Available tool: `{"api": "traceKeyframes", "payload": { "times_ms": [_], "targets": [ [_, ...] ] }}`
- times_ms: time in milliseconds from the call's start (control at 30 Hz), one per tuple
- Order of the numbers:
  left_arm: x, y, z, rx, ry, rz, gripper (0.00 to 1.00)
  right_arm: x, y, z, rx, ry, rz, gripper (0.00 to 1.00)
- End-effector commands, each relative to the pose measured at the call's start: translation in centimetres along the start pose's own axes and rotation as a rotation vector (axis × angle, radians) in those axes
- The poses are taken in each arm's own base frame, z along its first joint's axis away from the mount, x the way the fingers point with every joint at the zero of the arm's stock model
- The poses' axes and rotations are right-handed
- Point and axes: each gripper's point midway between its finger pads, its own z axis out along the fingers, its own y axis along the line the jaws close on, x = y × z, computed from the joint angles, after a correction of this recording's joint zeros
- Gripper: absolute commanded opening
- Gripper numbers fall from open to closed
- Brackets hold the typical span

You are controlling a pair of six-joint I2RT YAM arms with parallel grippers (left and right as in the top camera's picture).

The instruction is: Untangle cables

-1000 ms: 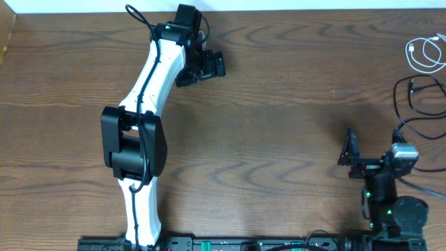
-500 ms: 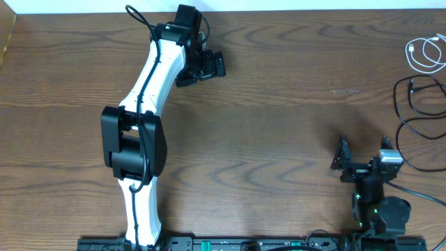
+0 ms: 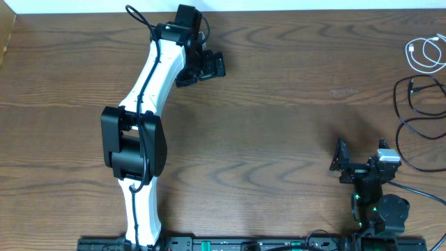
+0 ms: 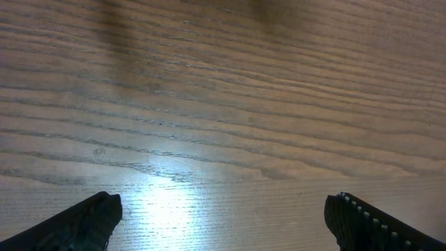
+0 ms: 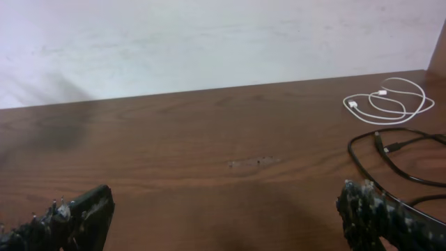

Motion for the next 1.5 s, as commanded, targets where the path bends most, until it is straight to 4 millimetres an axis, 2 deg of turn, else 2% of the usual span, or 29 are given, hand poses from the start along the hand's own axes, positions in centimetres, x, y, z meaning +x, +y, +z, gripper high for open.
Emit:
{"api": "traceKeyframes", "payload": {
  "times_ms": [0, 233, 333, 433, 700, 867, 933, 1033, 1100, 1200, 1333, 1467],
  "targets": [
    [0.3, 0.4, 0.7, -0.014, 0.016, -0.005, 0.98, 0.0, -0.1, 0.0, 0.008, -0.001, 0.011, 0.99],
    [0.1, 0.8, 0.7, -0.037, 0.006, 0.019, 0.98, 0.0, -0.1, 0.0, 0.008, -0.001, 0.011, 0.99],
    [-1.2, 4.0, 0.2, -0.235, -0.060, 0.103, 0.98, 0.0, -0.1, 0.0, 0.008, -0.001, 0.011, 0.99],
    [-1.9, 5.7, -0.4, -0.339, -0.096, 0.102, 0.98, 0.0, -0.1, 0.0, 0.008, -0.001, 0.011, 0.99],
    [-2.1, 5.5, -0.3, -0.328, -0.106, 0.090, 0.98, 0.0, -0.1, 0.0, 0.008, -0.001, 0.011, 0.99],
    [-4.3, 3.3, -0.1, -0.216, -0.194, 0.065, 0.98, 0.0, -0.1, 0.0, 0.008, -0.001, 0.011, 0.99],
    [-4.7, 3.1, -0.9, -0.210, -0.212, 0.071, 0.98, 0.0, -0.1, 0.0, 0.008, -0.001, 0.011, 0.99],
    [-5.1, 2.6, -2.9, -0.196, -0.255, 0.072, 0.98, 0.0, -0.1, 0.0, 0.008, -0.001, 0.011, 0.99],
    [-5.5, 2.0, -5.2, -0.180, -0.302, 0.077, 0.98, 0.0, -0.1, 0.0, 0.008, -0.001, 0.011, 0.99],
    [-5.8, 0.7, -9.7, -0.152, -0.394, 0.110, 0.98, 0.0, -0.1, 0.0, 0.008, -0.001, 0.011, 0.99],
    [-5.3, -0.6, -15.8, -0.113, -0.507, 0.133, 0.98, 0.0, -0.1, 0.0, 0.008, -0.001, 0.011, 0.99],
    [-4.0, -1.1, -20.0, -0.087, -0.584, 0.146, 0.98, 0.0, -0.1, 0.0, 0.008, -0.001, 0.011, 0.99]
  ]
}}
